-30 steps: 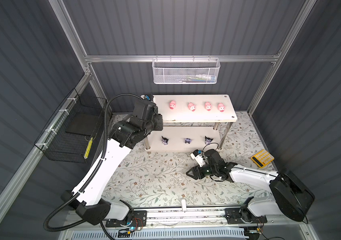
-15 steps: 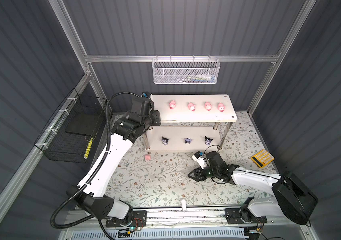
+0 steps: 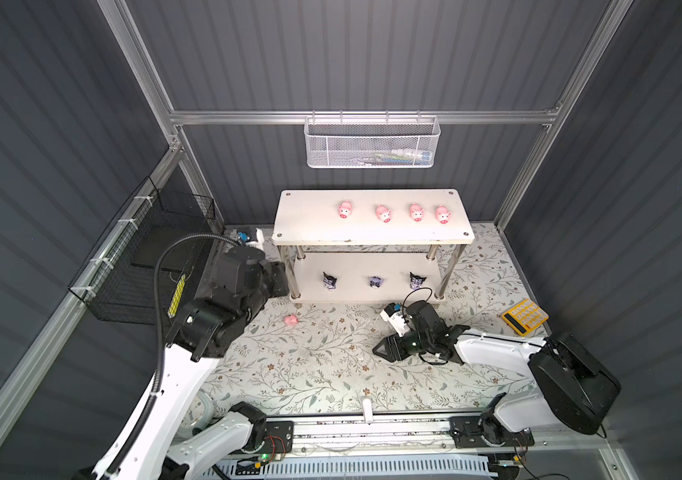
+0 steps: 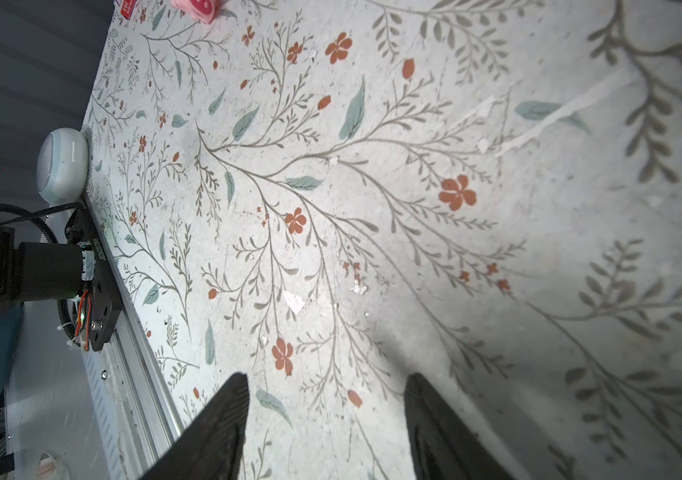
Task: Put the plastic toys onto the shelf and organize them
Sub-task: 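Bring the left gripper back down to the pig beside the shelf leg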
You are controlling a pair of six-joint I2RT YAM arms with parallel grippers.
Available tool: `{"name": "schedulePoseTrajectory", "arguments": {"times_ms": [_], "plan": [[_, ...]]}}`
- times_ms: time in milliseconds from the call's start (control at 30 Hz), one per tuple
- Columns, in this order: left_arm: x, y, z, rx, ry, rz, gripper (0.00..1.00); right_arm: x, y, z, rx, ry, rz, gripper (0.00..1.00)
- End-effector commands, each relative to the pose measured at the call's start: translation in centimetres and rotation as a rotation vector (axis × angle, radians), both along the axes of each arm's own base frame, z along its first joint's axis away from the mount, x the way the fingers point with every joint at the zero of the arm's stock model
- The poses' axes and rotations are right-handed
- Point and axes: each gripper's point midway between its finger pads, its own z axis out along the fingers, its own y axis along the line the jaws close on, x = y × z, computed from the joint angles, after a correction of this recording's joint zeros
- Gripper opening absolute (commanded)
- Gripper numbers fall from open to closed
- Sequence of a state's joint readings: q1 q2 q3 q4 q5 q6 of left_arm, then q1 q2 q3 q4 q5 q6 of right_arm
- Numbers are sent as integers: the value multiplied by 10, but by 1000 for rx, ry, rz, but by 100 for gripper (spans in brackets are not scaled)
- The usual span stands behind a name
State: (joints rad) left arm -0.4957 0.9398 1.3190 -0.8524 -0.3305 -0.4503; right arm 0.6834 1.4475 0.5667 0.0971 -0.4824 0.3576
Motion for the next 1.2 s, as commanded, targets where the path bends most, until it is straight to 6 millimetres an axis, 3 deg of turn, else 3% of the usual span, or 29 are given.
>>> {"name": "schedulePoseTrajectory", "arguments": {"times_ms": [0, 133, 367, 533, 667, 1167], "plan": [[-18, 18, -44, -12, 109, 96, 37, -1, 7, 3, 10, 8, 35, 62], [-22, 13, -106, -49, 212, 120, 38, 0, 11, 3, 10, 9, 46, 62], [-15, 0, -191, -80, 333, 138, 37, -2, 9, 2, 10, 6, 41, 62], [-4, -11, -238, -90, 377, 138, 19, -3, 8, 1, 9, 3, 36, 62], [13, -13, -246, -110, 356, 135, 0, -4, 5, 0, 6, -4, 28, 62], [50, 9, -272, -184, 350, 192, 0, -4, 4, -4, 5, -9, 24, 62]]}}
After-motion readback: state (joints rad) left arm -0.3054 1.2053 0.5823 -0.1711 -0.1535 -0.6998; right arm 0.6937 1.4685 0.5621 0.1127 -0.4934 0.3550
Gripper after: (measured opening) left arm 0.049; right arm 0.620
